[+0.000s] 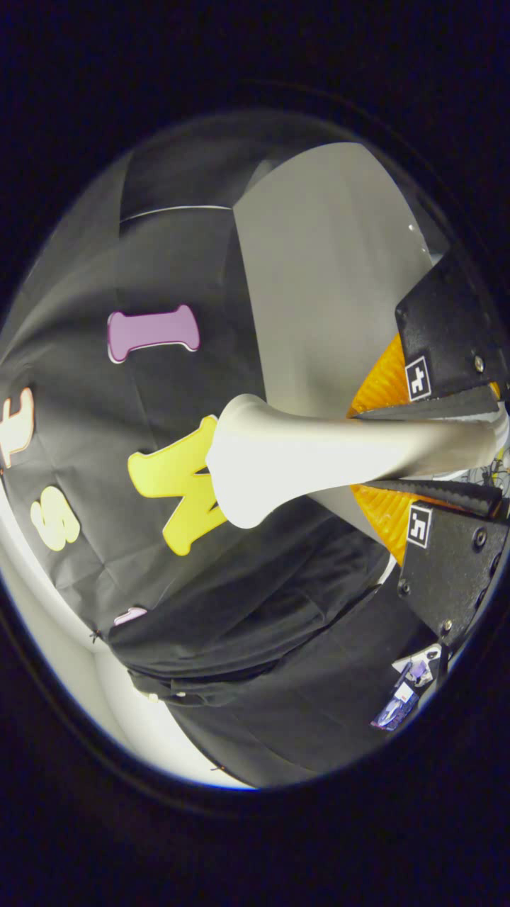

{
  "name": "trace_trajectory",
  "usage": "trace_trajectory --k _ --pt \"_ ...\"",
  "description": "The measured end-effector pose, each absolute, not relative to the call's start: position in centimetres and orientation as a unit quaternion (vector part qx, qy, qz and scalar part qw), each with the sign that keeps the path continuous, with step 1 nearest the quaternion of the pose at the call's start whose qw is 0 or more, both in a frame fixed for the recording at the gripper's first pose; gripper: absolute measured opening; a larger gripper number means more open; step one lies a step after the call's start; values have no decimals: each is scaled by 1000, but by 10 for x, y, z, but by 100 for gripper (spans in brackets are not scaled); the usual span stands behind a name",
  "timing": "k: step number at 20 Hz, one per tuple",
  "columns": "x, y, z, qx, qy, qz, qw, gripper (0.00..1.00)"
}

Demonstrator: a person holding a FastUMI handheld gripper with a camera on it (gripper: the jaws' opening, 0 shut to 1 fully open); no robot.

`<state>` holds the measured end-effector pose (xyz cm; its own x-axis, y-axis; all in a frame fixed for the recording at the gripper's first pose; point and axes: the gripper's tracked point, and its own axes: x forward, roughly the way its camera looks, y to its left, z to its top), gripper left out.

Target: Iron the clothes twice with a garment steamer, once on the left side and once on the right side.

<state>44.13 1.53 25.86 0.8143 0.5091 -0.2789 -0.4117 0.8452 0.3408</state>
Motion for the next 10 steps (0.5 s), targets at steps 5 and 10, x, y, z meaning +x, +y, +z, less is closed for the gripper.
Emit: trace_trajectory --k 5,10 --pt "391 46 292 114 120 206 964 40" --pt "348 85 319 97 75 170 978 40"
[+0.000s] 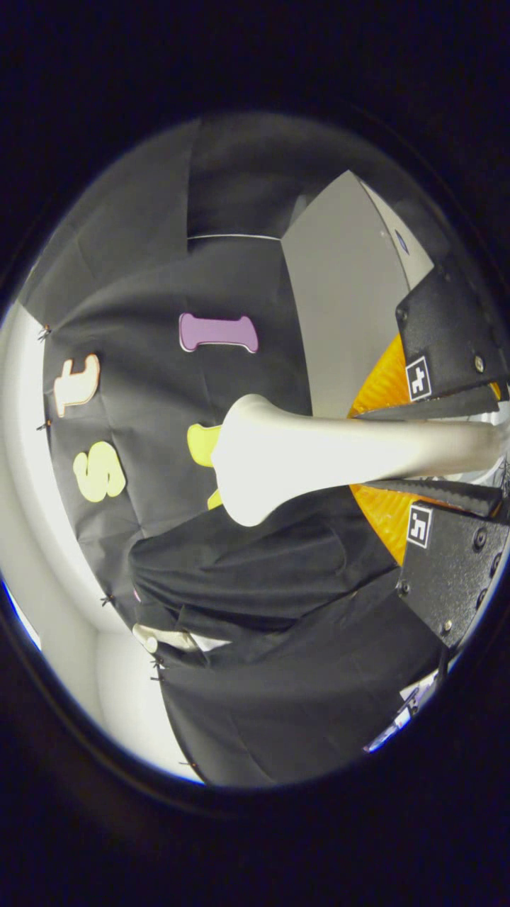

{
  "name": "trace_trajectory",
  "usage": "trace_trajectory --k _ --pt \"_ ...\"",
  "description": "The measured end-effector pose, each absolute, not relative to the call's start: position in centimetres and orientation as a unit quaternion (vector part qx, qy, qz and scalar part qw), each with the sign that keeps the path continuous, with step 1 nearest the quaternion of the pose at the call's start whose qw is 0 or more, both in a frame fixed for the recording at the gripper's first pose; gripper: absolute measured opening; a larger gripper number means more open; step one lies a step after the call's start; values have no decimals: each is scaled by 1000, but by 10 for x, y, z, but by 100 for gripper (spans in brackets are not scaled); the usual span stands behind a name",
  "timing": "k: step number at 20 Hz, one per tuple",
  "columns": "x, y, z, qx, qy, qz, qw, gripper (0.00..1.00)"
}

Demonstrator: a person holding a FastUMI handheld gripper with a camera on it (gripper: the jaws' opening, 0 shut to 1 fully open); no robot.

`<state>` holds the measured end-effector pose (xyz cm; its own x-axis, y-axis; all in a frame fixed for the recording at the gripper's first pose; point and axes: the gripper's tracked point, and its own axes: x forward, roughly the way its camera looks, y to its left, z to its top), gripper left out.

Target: Iron the clothes twice with a garment steamer, once on the left side and once on the right side.

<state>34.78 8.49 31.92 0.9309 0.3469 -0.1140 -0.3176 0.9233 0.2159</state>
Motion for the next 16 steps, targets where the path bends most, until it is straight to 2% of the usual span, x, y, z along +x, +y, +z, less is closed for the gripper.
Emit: trace_trajectory --k 9,16 --pt "306 166 385 59 -1 119 991 40" --pt "304 214 434 26 -48 89 995 40"
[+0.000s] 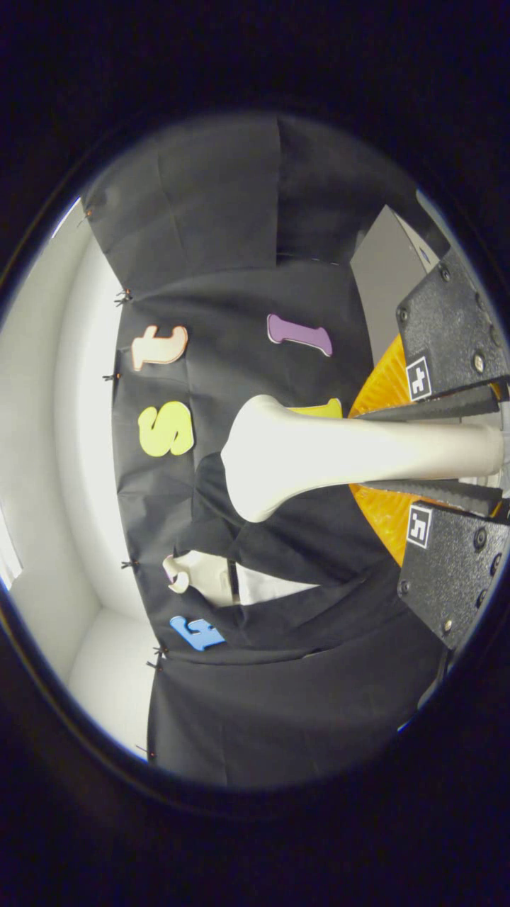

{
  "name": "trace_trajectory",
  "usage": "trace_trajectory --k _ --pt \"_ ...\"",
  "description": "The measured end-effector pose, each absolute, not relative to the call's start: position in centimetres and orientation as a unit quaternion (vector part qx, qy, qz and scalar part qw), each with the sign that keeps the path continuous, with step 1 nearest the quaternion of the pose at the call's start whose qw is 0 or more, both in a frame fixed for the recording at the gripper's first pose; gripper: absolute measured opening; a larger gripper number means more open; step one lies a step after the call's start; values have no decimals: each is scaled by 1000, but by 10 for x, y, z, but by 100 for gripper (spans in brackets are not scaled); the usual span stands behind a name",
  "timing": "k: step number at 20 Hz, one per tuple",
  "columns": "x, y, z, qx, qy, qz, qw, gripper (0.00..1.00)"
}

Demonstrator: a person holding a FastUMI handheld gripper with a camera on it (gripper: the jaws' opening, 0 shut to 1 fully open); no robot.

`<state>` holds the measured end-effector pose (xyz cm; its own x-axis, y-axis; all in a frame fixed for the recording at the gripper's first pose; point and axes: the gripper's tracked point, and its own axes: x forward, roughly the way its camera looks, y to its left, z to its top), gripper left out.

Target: Iron the clothes twice with a garment steamer, once on the left side and once on the right side.

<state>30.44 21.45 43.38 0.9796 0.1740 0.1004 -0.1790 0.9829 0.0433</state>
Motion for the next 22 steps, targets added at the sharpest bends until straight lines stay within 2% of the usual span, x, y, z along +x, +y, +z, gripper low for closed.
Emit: trace_trajectory --k 13,22 --pt "344 290 473 -14 -63 72 995 40" --pt "372 313 457 -37 -45 64 996 40"
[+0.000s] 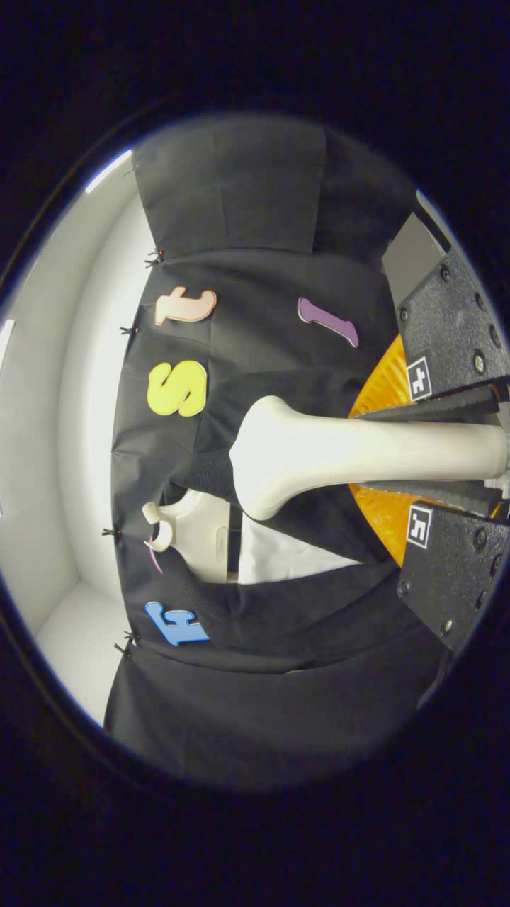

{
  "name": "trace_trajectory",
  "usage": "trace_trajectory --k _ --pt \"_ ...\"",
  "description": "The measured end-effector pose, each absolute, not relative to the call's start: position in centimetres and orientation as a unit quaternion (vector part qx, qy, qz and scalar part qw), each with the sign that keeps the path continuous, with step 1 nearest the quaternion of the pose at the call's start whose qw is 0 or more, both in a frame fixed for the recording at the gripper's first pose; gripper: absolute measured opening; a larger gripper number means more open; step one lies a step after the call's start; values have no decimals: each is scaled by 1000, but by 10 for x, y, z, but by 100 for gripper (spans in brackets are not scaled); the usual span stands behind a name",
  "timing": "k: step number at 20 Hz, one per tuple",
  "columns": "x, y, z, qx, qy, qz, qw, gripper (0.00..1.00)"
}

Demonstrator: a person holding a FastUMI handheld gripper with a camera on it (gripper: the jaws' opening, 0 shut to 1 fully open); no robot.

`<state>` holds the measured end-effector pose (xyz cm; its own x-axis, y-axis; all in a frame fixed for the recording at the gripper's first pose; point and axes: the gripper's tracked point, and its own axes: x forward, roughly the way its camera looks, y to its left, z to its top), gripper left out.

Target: Iron the clothes twice with a garment steamer, once on the left side and once on the right side.

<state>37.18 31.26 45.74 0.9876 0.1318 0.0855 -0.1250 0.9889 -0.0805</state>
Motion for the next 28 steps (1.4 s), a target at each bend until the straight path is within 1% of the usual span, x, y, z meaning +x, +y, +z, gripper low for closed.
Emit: trace_trajectory --k 8,28 --pt "376 316 429 -47 -26 56 997 40" --pt "367 320 302 -61 64 58 994 40"
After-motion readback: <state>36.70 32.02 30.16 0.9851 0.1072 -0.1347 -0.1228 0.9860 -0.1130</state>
